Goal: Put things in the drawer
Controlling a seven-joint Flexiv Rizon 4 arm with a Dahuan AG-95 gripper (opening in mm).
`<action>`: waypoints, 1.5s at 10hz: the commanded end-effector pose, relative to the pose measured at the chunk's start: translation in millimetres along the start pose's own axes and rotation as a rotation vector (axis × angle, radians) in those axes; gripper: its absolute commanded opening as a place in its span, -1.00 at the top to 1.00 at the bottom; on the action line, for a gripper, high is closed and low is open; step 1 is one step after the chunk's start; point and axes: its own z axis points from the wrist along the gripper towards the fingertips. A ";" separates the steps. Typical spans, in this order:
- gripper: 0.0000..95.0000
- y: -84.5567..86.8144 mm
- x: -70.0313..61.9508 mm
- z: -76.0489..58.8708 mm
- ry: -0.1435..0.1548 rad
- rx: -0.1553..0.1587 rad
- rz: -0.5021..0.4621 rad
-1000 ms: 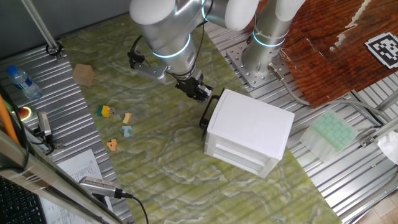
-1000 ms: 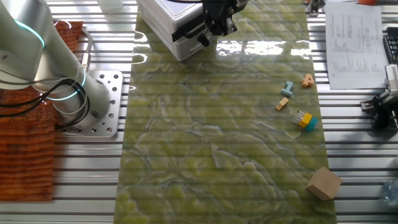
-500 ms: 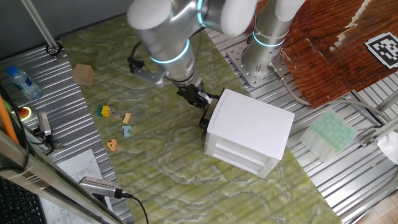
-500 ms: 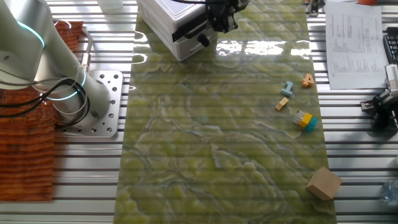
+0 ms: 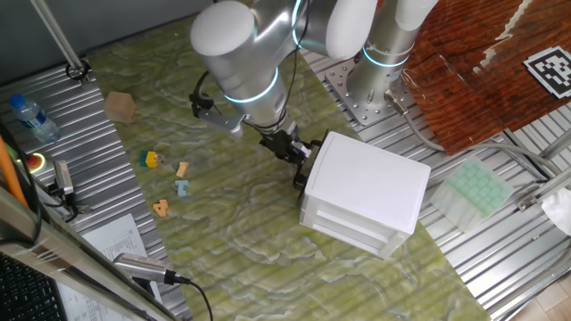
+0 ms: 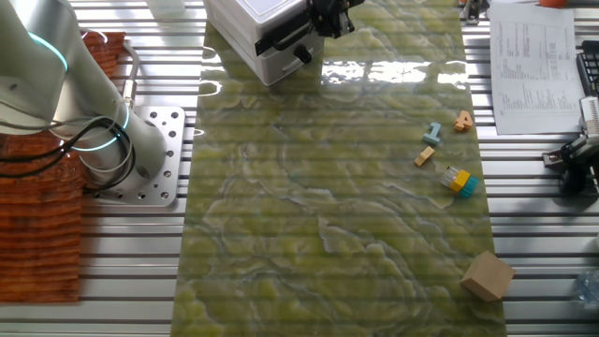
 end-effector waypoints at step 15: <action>1.00 -118.7 12.1 -53.5 -0.026 0.214 0.048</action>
